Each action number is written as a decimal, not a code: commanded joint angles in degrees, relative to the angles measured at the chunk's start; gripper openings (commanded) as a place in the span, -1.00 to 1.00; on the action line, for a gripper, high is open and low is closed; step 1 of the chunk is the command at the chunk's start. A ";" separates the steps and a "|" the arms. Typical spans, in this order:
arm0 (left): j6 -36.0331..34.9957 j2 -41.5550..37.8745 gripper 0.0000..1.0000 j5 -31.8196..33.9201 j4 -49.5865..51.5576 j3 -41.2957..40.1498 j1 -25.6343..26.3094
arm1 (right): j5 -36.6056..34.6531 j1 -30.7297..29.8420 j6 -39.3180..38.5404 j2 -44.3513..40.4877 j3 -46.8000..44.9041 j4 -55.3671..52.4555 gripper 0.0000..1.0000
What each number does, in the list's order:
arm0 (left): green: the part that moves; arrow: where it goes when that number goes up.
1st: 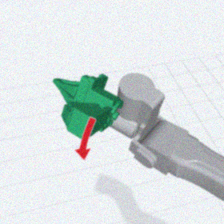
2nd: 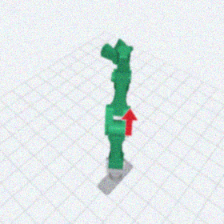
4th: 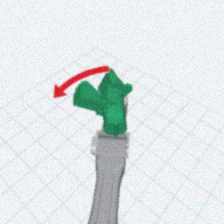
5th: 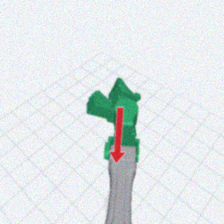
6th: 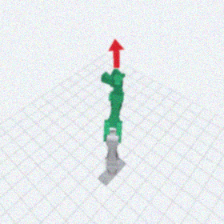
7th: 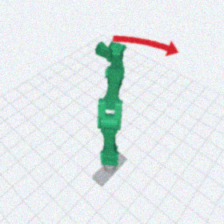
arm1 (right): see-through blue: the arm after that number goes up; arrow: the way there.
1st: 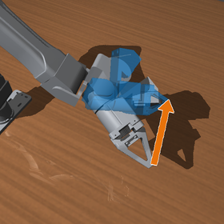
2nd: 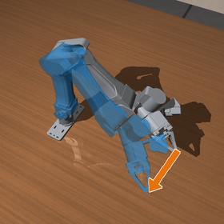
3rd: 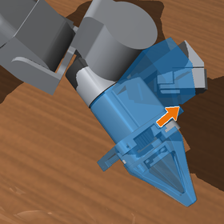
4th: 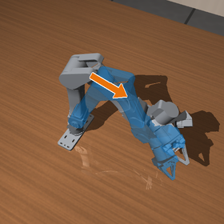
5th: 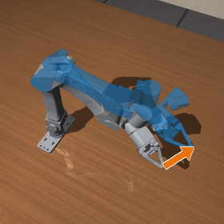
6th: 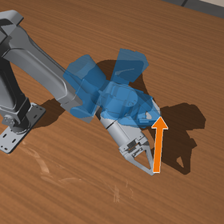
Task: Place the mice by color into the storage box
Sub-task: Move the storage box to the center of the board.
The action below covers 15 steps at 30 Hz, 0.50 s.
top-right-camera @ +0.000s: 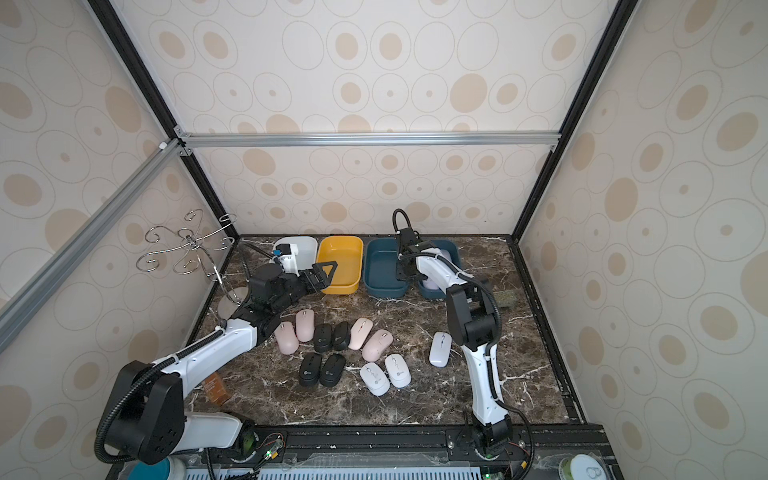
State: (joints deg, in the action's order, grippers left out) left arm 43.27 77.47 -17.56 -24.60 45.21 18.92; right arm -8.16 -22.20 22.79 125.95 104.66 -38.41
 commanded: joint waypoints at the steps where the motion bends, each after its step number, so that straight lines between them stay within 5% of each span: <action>1: 1.31 0.47 1.00 -1.18 -2.03 -0.05 -0.46 | -2.82 -1.13 1.85 -5.11 -5.88 1.85 -1.00; 15: 2.00 0.99 1.00 -2.37 -3.44 -0.53 -0.37 | -4.00 -3.23 -0.66 -18.53 -24.83 4.49 -0.98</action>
State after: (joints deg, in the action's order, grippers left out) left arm 44.42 77.84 -19.25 -26.22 44.80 18.76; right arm -10.28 -25.45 23.11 109.30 81.56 -34.15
